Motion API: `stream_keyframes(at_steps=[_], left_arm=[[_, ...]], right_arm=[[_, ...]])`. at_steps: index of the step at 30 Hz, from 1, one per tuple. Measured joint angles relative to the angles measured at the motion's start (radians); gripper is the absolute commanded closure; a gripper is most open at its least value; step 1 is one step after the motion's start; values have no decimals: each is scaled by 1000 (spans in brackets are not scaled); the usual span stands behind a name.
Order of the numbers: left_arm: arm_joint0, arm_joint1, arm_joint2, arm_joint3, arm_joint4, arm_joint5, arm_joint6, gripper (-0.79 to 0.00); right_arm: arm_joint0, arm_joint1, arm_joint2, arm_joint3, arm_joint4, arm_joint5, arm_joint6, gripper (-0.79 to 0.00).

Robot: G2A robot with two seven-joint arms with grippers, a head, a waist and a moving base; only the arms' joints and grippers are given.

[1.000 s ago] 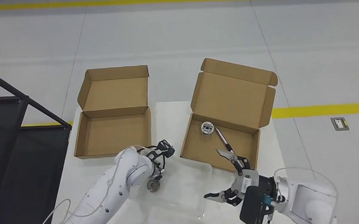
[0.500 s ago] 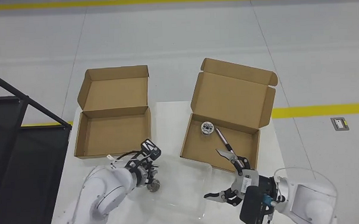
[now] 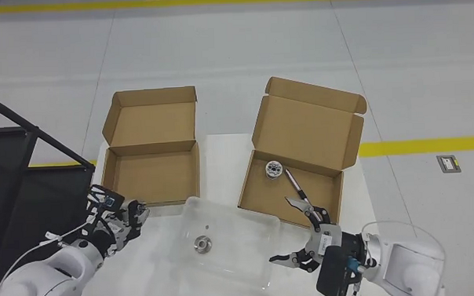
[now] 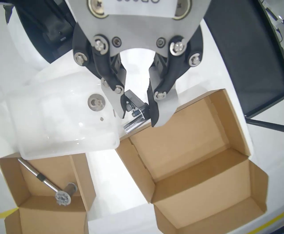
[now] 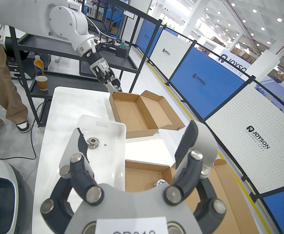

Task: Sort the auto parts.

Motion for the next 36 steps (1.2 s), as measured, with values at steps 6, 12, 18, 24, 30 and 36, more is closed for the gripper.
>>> stream_keyframes(at_steps=[6, 12, 18, 24, 30, 36], left_arm=[[-2, 0, 13, 0, 2, 1, -10, 0], [-9, -1, 19, 32, -15, 2, 6, 0], [-187, 1, 50, 242, -19, 33, 3, 0], [-446, 0, 138, 552, -21, -17, -16, 0], [-646, -14, 260, 823, -6, -76, 3, 0], [-728, -24, 326, 946, 24, -102, 30, 0]], right_arm=[[0, 0, 0, 0, 0, 0, 0, -785], [0, 0, 0, 0, 0, 0, 0, -785], [0, 0, 0, 0, 0, 0, 0, -785], [0, 0, 0, 0, 0, 0, 0, -785], [0, 0, 0, 0, 0, 0, 0, -785], [0, 0, 0, 0, 0, 0, 0, -785]])
